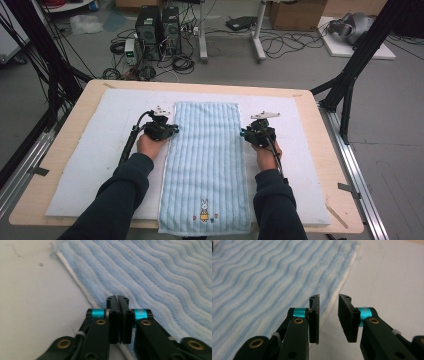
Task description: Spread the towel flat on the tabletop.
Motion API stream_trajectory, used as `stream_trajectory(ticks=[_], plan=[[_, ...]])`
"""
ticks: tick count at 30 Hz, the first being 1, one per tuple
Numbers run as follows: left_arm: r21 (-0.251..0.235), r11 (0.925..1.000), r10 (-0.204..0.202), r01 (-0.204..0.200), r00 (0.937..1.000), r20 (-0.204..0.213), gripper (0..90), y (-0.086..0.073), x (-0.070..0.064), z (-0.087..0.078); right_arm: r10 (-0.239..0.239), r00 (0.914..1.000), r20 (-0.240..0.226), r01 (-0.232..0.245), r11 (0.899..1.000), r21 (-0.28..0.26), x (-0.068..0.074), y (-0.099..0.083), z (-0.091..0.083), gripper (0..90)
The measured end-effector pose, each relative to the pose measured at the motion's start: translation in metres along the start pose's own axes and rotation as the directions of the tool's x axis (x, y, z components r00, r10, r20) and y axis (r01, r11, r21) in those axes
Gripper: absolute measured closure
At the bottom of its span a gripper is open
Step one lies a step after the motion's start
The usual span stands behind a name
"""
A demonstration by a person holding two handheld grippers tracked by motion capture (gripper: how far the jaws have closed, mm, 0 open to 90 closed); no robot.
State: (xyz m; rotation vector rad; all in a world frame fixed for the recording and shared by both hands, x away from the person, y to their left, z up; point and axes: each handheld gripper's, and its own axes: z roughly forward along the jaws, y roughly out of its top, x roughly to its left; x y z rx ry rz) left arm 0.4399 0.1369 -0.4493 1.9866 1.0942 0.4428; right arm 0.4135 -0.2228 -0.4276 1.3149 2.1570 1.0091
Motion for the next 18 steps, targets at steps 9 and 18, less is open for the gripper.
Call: stream_trajectory(ticks=[9, 18], plan=[[-0.029, 0.995, -0.096, 0.095, 0.9949, -0.031, 57.9, 0.0, 0.01, -0.003, 0.025, 0.9988, -0.043, -0.024, 1.0, 0.017, 0.008, -0.014, 0.0, 70.9], [-0.077, 0.9848, -0.152, 0.156, 0.9871, 0.05, 55.9, -0.027, 0.012, -0.037, -0.005, 0.9982, -0.06, 0.008, 0.999, 0.046, 0.022, -0.012, -0.014, 71.4]])
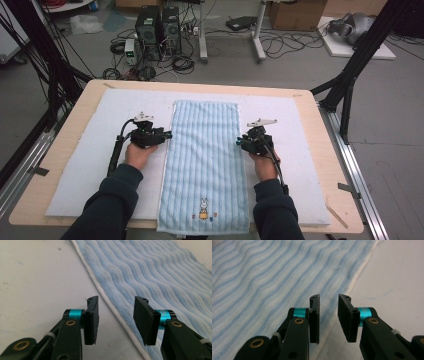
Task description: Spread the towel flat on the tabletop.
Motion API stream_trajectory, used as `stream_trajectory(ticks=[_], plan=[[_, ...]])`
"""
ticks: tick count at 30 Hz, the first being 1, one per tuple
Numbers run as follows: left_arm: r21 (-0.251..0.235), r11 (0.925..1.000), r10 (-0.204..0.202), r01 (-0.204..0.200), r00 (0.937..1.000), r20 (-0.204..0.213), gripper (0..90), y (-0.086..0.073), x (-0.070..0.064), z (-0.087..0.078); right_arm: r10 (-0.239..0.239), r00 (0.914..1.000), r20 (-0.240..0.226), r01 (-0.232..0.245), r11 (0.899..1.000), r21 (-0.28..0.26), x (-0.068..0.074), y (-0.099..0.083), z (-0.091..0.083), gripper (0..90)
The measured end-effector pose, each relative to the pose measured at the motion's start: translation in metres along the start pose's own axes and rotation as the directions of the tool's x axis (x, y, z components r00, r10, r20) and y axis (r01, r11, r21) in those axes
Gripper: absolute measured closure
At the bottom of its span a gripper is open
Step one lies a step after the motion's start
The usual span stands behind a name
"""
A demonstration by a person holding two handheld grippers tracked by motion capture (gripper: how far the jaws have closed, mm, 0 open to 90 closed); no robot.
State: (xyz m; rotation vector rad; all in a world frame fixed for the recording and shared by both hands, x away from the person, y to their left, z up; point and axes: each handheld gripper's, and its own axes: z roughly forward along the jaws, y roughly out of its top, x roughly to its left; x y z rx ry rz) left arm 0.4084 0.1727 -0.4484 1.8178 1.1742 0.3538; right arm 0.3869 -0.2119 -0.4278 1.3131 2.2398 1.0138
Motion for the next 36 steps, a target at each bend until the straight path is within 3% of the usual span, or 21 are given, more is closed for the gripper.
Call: stream_trajectory(ticks=[3, 4, 5, 6, 7, 8, 9, 10, 13, 14, 15, 16, 20, 23, 26, 28, 30, 32, 33, 36], plan=[[0.026, 0.9994, 0.02, -0.021, 0.9993, 0.03, 58.8, -0.005, -0.008, -0.004, -0.011, 0.9999, 0.001, 0.011, 0.999, 0.04, 0.004, -0.001, 0.005, 74.9], [0.036, 0.9985, 0.041, -0.042, 0.9982, 0.044, 64.0, -0.007, -0.012, -0.004, -0.021, 0.9996, 0.019, 0.02, 0.997, 0.08, 0.005, -0.004, 0.011, 79.8], [0.037, 0.9974, 0.059, -0.061, 0.997, 0.05, 64.0, -0.008, -0.015, -0.005, -0.021, 0.9996, 0.019, 0.02, 0.997, 0.08, 0.005, -0.004, 0.011, 79.8], [0.043, 0.9945, 0.094, -0.096, 0.9945, 0.046, 70.5, -0.011, -0.024, -0.002, -0.009, 0.9991, 0.042, 0.006, 0.998, 0.062, 0.003, -0.005, 0.01, 87.5], [0.043, 0.9945, 0.094, -0.096, 0.9945, 0.046, 73.4, -0.011, -0.024, -0.002, -0.009, 0.9991, 0.042, 0.006, 0.998, 0.062, 0.003, -0.005, 0.01, 87.5], [0.061, 0.9881, 0.141, -0.141, 0.99, 0.013, 81.0, -0.012, -0.03, 0.0, -0.016, 0.9966, 0.081, 0.013, 0.999, 0.039, 0.003, -0.008, 0.011, 87.5], [0.066, 0.9841, 0.166, -0.165, 0.9859, -0.017, 81.0, -0.012, -0.033, 0.0, -0.016, 0.9966, 0.081, 0.013, 0.999, 0.039, 0.003, -0.008, 0.011, 87.5], [0.068, 0.9829, 0.174, -0.171, 0.984, -0.039, 88.6, -0.012, -0.035, 0.0, 0.018, 0.994, 0.108, -0.019, 1.0, 0.013, 0.005, -0.011, 0.01, 82.5], [0.077, 0.9888, 0.134, -0.128, 0.9872, -0.085, 88.7, -0.01, -0.036, 0.0, 0.03, 0.9906, 0.134, -0.029, 1.0, -0.009, 0.008, -0.016, 0.007, 75.2], [0.071, 0.9927, 0.104, -0.097, 0.9907, -0.088, 80.6, -0.01, -0.034, -0.002, 0.044, 0.9929, 0.11, -0.041, 0.999, -0.034, 0.009, -0.022, 0.001, 73.6], [0.061, 0.9947, 0.088, -0.083, 0.9923, -0.087, 80.6, -0.011, -0.033, -0.004, 0.044, 0.9929, 0.11, -0.041, 0.999, -0.034, 0.009, -0.022, 0.001, 73.6], [0.064, 0.9953, 0.078, -0.073, 0.994, -0.077, 68.2, -0.012, -0.031, -0.008, 0.034, 0.9953, 0.091, -0.03, 0.998, -0.054, 0.011, -0.029, -0.009, 73.1], [0.019, 0.9972, 0.072, -0.072, 0.9971, -0.022, 65.1, -0.023, -0.03, -0.028, 0.02, 0.9979, 0.062, -0.015, 0.996, -0.083, 0.015, -0.039, -0.025, 72.4], [0.019, 0.9974, 0.069, -0.069, 0.9969, 0.037, 63.9, -0.033, -0.032, -0.039, 0.005, 0.9997, 0.024, -0.002, 0.996, -0.093, 0.02, -0.048, -0.04, 71.1], [0.03, 0.9945, 0.097, -0.1, 0.9917, 0.084, 63.8, -0.043, -0.038, -0.046, -0.045, 0.9988, -0.016, 0.044, 0.996, -0.083, 0.03, -0.06, -0.055, 70.6], [0.029, 0.9928, 0.112, -0.116, 0.9878, 0.108, 63.8, -0.047, -0.042, -0.048, -0.054, 0.9983, -0.022, 0.052, 0.995, -0.083, 0.031, -0.062, -0.056, 70.4], [0.02, 0.9932, 0.111, -0.115, 0.984, 0.139, 67.8, -0.048, -0.045, -0.05, -0.071, 0.9953, -0.067, 0.067, 0.996, -0.06, 0.036, -0.071, -0.054, 70.6], [0.048, 0.991, 0.115, -0.125, 0.9789, 0.169, 68.6, -0.05, -0.052, -0.048, -0.083, 0.9932, -0.081, 0.079, 0.995, -0.054, 0.038, -0.072, -0.052, 71.0], [0.062, 0.9874, 0.133, -0.145, 0.977, 0.166, 70.1, -0.05, -0.055, -0.047, -0.092, 0.9913, -0.095, 0.088, 0.995, -0.04, 0.04, -0.073, -0.049, 71.2], [0.076, 0.9678, 0.229, -0.24, 0.965, 0.128, 69.2, -0.052, -0.065, -0.047, -0.102, 0.9902, -0.096, 0.1, 0.995, -0.025, 0.044, -0.074, -0.048, 72.7]])
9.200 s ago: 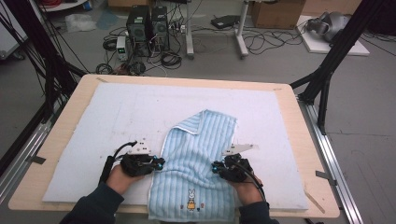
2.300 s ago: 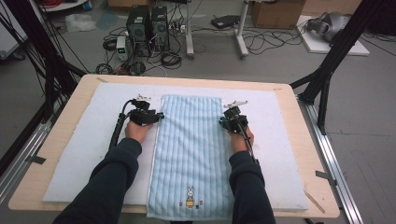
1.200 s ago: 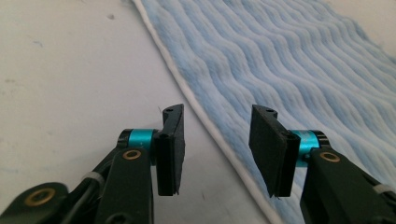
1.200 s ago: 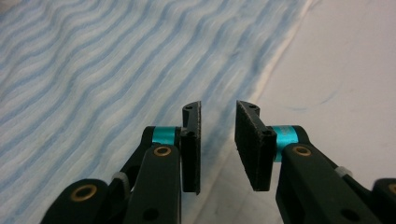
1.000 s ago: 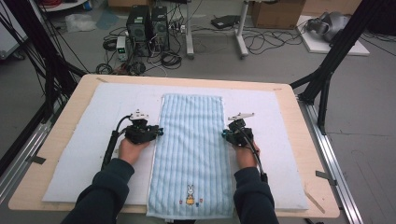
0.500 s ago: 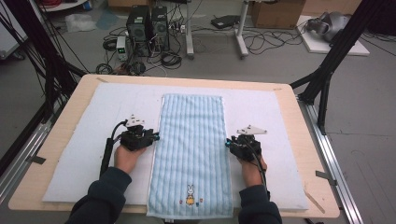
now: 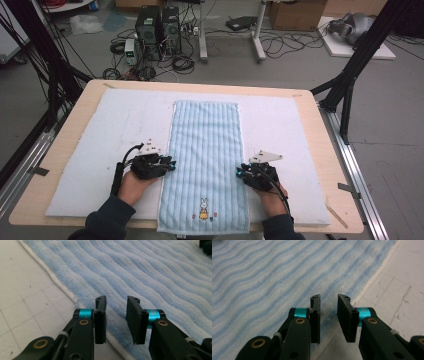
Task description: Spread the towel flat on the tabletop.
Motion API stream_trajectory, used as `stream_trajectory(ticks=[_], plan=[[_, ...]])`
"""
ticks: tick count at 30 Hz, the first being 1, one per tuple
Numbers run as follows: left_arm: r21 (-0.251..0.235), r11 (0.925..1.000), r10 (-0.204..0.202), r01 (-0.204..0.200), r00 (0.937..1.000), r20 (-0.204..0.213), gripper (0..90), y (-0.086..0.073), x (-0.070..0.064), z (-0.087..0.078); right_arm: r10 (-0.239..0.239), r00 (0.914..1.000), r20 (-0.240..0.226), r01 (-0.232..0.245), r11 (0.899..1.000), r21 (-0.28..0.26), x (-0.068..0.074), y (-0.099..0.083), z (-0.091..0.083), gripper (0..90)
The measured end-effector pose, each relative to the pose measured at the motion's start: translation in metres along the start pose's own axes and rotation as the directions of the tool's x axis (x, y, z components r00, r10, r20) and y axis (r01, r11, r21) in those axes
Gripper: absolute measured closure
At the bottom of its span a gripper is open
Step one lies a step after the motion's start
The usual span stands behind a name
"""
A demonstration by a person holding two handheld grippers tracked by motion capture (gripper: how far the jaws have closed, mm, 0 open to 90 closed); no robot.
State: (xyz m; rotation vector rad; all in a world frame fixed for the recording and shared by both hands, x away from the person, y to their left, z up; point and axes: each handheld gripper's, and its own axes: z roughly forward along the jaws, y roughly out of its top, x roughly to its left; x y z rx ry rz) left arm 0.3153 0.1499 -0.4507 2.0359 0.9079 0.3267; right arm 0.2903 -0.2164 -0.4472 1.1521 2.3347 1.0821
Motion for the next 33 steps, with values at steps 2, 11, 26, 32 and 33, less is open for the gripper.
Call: stream_trajectory(ticks=[2, 11, 26, 32, 33], plan=[[0.003, 0.9999, 0.013, -0.013, 0.9996, -0.026, 75.3, -0.001, -0.003, 0.0, -0.006, 0.9999, 0.013, 0.006, 1.0, 0.009, 0.001, 0.0, 0.0, 76.0], [0.012, 0.9988, 0.048, -0.048, 0.9982, -0.037, 88.1, -0.007, -0.01, -0.009, -0.074, 0.9957, 0.056, 0.072, 0.996, 0.045, 0.015, -0.001, -0.005, 86.5], [-0.104, 0.9915, -0.081, 0.079, 0.9966, -0.018, 52.2, -0.008, 0.016, -0.018, -0.024, 0.9995, 0.019, 0.025, 0.998, -0.061, 0.008, 0.002, -0.021, 72.0], [-0.163, 0.9852, -0.062, 0.054, 0.9971, -0.043, 50.5, 0.0, 0.023, -0.017, -0.048, 0.9983, 0.032, 0.047, 0.999, 0.021, -0.001, 0.006, 0.004, 75.2], [-0.178, 0.9827, -0.059, 0.05, 0.997, -0.05, 50.0, 0.0, 0.023, -0.017, -0.041, 0.9979, 0.05, 0.04, 0.999, 0.021, -0.004, 0.007, 0.004, 75.7]])
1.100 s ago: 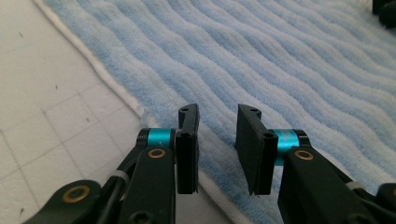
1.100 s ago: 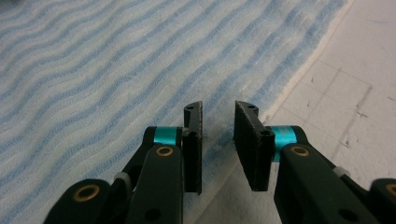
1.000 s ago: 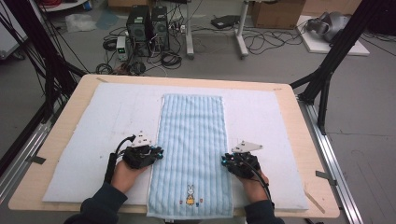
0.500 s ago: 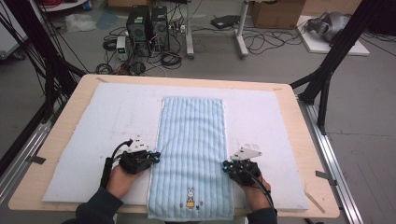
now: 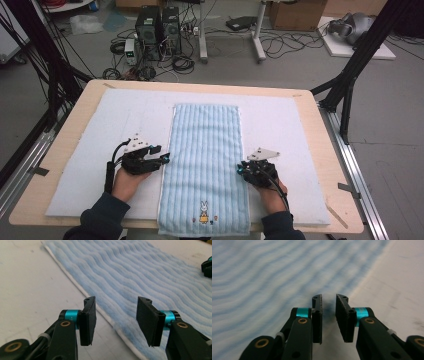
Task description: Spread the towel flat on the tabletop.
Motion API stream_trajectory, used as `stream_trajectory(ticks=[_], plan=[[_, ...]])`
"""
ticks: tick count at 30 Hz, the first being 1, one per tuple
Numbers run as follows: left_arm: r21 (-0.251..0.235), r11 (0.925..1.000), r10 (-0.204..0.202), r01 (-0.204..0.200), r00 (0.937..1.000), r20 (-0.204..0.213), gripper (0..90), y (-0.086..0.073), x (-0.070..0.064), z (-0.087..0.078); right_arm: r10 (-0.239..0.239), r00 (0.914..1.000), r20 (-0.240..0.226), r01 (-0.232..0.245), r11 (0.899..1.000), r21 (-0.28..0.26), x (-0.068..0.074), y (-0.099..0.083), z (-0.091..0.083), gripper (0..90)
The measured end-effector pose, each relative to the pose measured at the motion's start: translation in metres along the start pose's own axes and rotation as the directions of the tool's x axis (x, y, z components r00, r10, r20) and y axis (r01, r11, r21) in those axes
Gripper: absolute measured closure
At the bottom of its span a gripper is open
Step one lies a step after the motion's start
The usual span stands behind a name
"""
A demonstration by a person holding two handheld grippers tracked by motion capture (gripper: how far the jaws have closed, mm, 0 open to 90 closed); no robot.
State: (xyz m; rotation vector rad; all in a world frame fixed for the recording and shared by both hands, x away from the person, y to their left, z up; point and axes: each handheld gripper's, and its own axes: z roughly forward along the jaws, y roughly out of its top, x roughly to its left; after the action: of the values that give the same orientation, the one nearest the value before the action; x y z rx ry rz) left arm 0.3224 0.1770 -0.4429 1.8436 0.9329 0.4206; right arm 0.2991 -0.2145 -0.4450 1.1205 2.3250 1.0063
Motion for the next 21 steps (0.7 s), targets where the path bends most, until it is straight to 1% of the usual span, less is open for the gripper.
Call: stream_trajectory(ticks=[1, 3, 4, 5, 6, 7, 8, 9, 10, 11, 12, 13, 14, 15, 16, 17, 18, 19, 20, 21], plan=[[-0.019, 0.9998, 0.003, -0.003, 1.0, -0.006, 47.6, 0.001, 0.002, -0.001, 0.017, 0.9992, 0.037, -0.018, 1.0, 0.013, -0.004, 0.001, -0.001, 74.2], [-0.046, 0.9989, -0.012, 0.011, 0.9999, -0.006, 46.0, 0.002, 0.005, 0.0, 0.024, 0.9993, 0.028, -0.024, 1.0, 0.006, -0.006, 0.0, -0.001, 74.2], [-0.049, 0.9986, -0.019, 0.02, 0.9998, 0.002, 43.2, 0.003, 0.007, 0.0, 0.023, 0.9993, 0.028, -0.023, 1.0, -0.008, -0.007, 0.0, -0.003, 73.4], [-0.043, 0.9989, -0.017, 0.018, 0.9998, 0.013, 41.3, 0.005, 0.009, 0.0, 0.027, 0.9995, 0.018, -0.027, 0.999, -0.029, -0.009, 0.0, -0.005, 72.0], [-0.049, 0.9985, -0.024, 0.025, 0.9996, 0.014, 38.4, 0.008, 0.01, 0.0, 0.032, 0.9995, 0.009, -0.031, 0.998, -0.056, -0.009, 0.002, -0.008, 68.8], [-0.068, 0.9973, -0.025, 0.026, 0.9995, 0.02, 34.1, 0.011, 0.012, -0.003, 0.037, 0.9992, 0.012, -0.035, 0.995, -0.098, -0.012, 0.005, -0.014, 61.0], [-0.08, 0.9964, -0.024, 0.026, 0.9993, 0.029, 34.1, 0.013, 0.013, -0.005, 0.037, 0.9992, 0.012, -0.035, 0.995, -0.098, -0.012, 0.005, -0.014, 61.0], [-0.1, 0.9944, -0.029, 0.034, 0.9986, 0.043, 27.6, 0.014, 0.015, -0.007, 0.053, 0.9981, 0.032, -0.048, 0.991, -0.124, -0.016, 0.009, -0.02, 51.9], [-0.11, 0.9932, -0.033, 0.038, 0.998, 0.053, 27.6, 0.015, 0.017, -0.009, 0.053, 0.9981, 0.032, -0.048, 0.991, -0.124, -0.016, 0.009, -0.02, 51.9], [-0.116, 0.9918, -0.047, 0.055, 0.9963, 0.072, 26.2, 0.015, 0.02, -0.011, 0.058, 0.9974, 0.043, -0.052, 0.99, -0.132, -0.018, 0.009, -0.023, 46.2], [-0.119, 0.9907, -0.057, 0.066, 0.9952, 0.08, 23.6, 0.015, 0.021, -0.011, 0.069, 0.9958, 0.06, -0.06, 0.987, -0.147, -0.021, 0.01, -0.026, 38.8], [-0.128, 0.989, -0.062, 0.073, 0.9945, 0.084, 20.3, 0.015, 0.022, -0.013, 0.074, 0.9949, 0.069, -0.062, 0.986, -0.152, -0.023, 0.009, -0.028, 33.4], [-0.134, 0.9886, -0.058, 0.07, 0.9943, 0.09, 19.5, 0.015, 0.023, -0.014, 0.066, 0.994, 0.087, -0.052, 0.986, -0.157, -0.027, 0.008, -0.031, 27.1], [-0.145, 0.9874, -0.051, 0.064, 0.994, 0.097, 19.5, 0.015, 0.024, -0.016, 0.06, 0.9934, 0.098, -0.044, 0.986, -0.158, -0.029, 0.007, -0.033, 23.1], [-0.156, 0.9859, -0.047, 0.061, 0.9942, 0.097, 19.5, 0.015, 0.024, -0.017, 0.047, 0.9918, 0.119, -0.027, 0.986, -0.164, -0.032, 0.006, -0.036, 19.5], [-0.168, 0.9842, -0.038, 0.057, 0.993, 0.112, 19.5, 0.016, 0.023, -0.018, 0.043, 0.9905, 0.131, -0.02, 0.985, -0.171, -0.033, 0.005, -0.038, 17.4], [-0.172, 0.9836, -0.032, 0.053, 0.9918, 0.124, 19.5, 0.016, 0.023, -0.018, 0.045, 0.9898, 0.135, -0.021, 0.984, -0.178, -0.035, 0.004, -0.041, 13.7], [-0.175, 0.984, -0.013, 0.035, 0.9923, 0.123, 19.5, 0.016, 0.022, -0.019, 0.044, 0.99, 0.134, -0.019, 0.982, -0.186, -0.037, 0.003, -0.043, 11.0], [-0.175, 0.9842, -0.008, 0.03, 0.9923, 0.124, 19.5, 0.016, 0.021, -0.019, 0.062, 0.9901, 0.126, -0.036, 0.979, -0.198, -0.039, 0.002, -0.046, 11.0], [-0.172, 0.9849, 0.002, 0.02, 0.9917, 0.129, 19.5, 0.016, 0.02, -0.018, 0.06, 0.9907, 0.122, -0.035, 0.978, -0.205, -0.041, 0.001, -0.047, 11.0]])
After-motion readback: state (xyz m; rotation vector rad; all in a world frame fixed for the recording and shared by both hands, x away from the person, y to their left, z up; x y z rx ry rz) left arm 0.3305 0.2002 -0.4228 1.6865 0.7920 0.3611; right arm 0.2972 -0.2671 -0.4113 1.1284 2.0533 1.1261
